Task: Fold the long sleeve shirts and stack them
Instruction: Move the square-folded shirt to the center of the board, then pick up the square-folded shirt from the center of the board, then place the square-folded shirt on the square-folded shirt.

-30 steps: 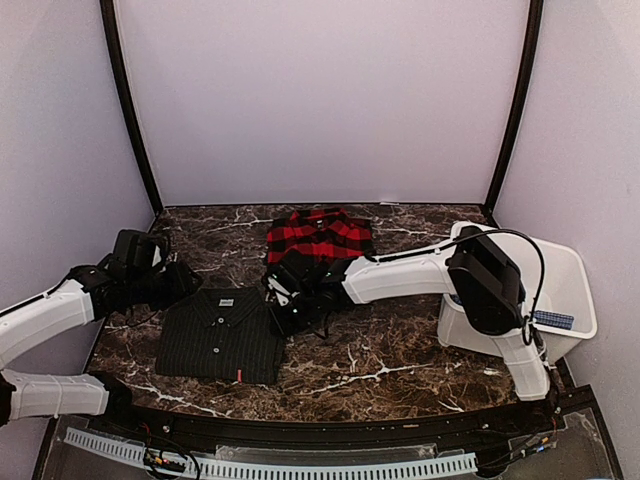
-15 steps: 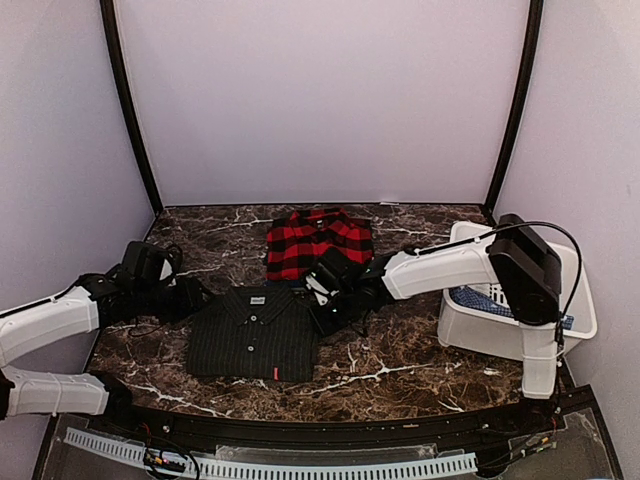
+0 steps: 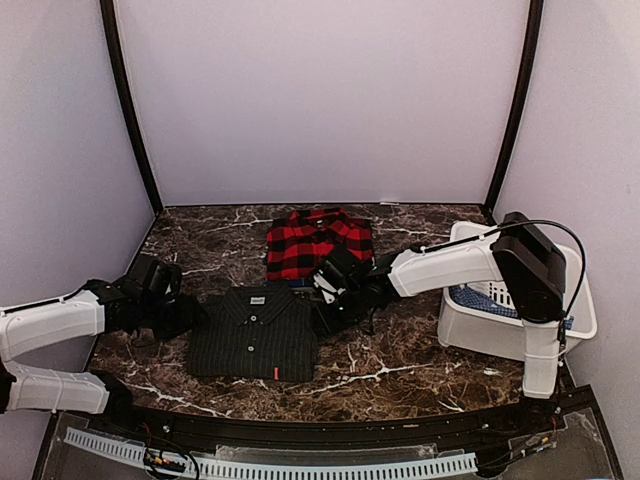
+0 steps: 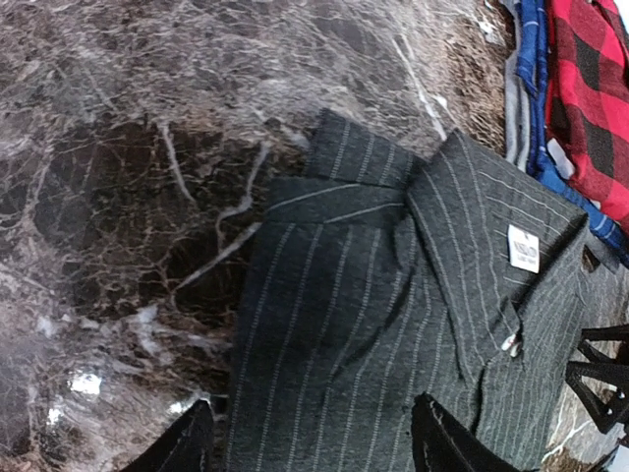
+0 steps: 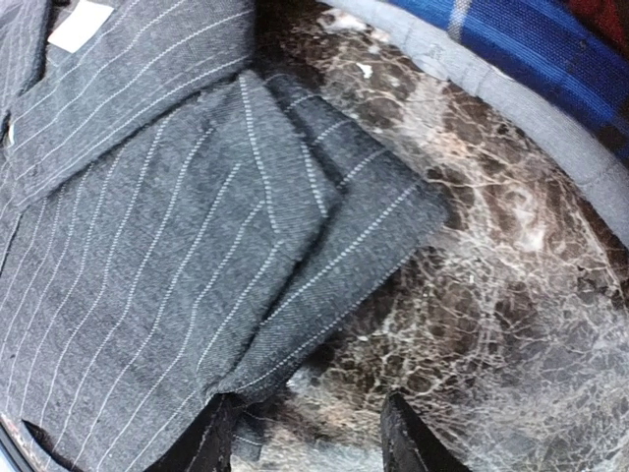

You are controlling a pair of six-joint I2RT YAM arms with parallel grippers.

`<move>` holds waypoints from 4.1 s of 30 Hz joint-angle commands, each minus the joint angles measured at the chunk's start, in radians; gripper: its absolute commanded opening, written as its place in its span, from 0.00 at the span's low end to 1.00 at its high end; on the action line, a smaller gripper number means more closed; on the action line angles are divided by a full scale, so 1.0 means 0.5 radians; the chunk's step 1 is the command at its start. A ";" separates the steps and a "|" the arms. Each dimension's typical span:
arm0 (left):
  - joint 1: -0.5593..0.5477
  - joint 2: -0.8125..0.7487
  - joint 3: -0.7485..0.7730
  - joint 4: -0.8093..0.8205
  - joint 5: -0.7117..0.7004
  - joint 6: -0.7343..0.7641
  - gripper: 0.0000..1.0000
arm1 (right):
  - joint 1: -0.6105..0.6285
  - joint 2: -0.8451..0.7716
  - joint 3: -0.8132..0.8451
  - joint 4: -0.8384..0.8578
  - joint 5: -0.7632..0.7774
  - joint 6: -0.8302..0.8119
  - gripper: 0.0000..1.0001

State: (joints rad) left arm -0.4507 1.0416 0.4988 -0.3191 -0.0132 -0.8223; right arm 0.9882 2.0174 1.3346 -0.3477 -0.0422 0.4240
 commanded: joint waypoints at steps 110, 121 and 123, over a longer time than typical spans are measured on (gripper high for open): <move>-0.334 0.705 1.427 -0.081 0.098 0.293 0.00 | -0.245 -0.080 1.229 -0.532 0.207 -0.253 0.00; -0.158 1.468 2.106 0.091 0.431 0.413 0.00 | -0.578 0.041 1.409 -0.573 0.222 -0.340 0.00; -0.144 1.575 2.211 0.095 0.480 0.413 0.00 | -0.620 0.073 1.445 -0.588 0.209 -0.344 0.00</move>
State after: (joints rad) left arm -0.5320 1.7775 1.4990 -0.3065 0.1429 -0.6479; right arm 0.7071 2.0270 1.9984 -0.6594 0.0544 0.2745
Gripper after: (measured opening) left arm 0.053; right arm 0.032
